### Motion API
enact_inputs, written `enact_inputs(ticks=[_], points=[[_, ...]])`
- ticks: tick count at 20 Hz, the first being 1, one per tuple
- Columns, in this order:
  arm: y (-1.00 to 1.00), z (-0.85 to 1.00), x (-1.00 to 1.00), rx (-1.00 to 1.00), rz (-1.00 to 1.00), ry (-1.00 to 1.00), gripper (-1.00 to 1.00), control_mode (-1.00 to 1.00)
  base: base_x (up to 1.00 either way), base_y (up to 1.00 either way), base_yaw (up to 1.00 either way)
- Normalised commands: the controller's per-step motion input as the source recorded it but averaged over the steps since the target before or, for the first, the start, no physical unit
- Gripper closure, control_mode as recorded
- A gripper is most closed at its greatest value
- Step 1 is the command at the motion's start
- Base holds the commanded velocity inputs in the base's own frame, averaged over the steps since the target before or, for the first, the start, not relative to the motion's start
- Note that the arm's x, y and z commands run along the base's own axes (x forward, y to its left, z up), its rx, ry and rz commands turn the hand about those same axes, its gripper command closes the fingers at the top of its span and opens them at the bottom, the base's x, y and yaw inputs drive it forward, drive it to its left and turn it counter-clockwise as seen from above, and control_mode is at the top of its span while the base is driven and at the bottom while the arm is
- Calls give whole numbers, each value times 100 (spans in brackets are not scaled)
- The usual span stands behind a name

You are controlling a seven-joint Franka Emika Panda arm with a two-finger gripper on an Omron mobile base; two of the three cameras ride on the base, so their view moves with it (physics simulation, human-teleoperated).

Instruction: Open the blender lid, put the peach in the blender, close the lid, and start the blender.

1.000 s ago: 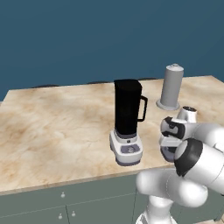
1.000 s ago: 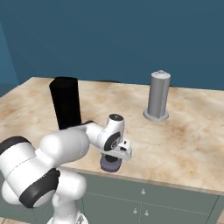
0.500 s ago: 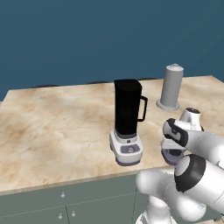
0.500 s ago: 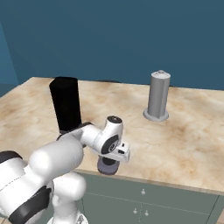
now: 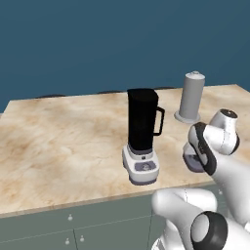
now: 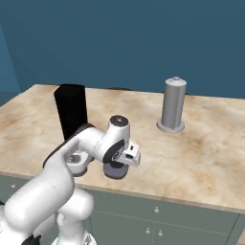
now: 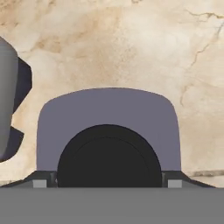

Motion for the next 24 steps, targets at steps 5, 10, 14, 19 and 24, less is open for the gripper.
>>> enact_inputs(ticks=[5,10,14,19,24], points=[[5,36,-22,0,0,-14,100,-100,0,0,0],[9,47,-40,0,-1,-26,100,-100,0,0,0],[13,97,-40,0,-2,-20,100,-100,0,0,0],[20,100,-46,-1,-3,-14,100,-100,0,0,0],[15,100,-44,-1,-5,-6,100,-100,0,0,0]])
